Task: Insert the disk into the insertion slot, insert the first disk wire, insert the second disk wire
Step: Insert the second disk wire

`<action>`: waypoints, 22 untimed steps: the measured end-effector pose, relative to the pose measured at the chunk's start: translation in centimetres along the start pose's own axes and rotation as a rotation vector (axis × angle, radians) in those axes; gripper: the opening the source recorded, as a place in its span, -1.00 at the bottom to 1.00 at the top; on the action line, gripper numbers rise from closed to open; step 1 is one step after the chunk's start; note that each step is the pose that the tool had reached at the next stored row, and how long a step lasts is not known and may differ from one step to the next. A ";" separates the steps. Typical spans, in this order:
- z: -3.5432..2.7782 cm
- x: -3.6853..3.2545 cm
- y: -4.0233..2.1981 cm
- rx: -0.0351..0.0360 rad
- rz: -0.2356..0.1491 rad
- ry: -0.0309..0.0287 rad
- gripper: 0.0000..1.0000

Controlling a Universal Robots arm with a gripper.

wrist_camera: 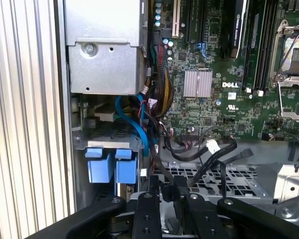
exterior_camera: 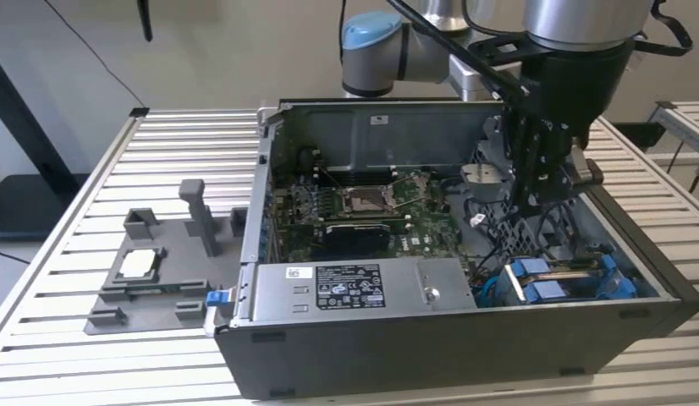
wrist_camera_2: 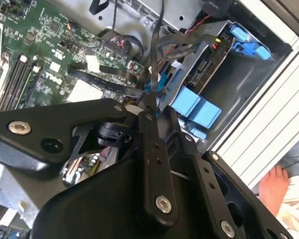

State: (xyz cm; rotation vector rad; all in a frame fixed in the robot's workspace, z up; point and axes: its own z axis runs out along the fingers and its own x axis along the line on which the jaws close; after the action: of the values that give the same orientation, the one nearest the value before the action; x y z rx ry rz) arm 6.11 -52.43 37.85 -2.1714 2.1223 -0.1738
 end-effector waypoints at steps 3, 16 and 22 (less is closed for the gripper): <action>0.06 -0.04 0.26 0.0051 -0.005 0.0002 -0.47; 0.07 -0.05 0.27 0.0052 -0.006 0.0038 -0.69; 0.06 -0.05 0.27 0.0052 -0.006 0.0053 -0.69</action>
State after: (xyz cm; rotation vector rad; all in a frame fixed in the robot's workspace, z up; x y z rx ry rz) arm 5.85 -52.40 37.75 -2.1774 2.1157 -0.1857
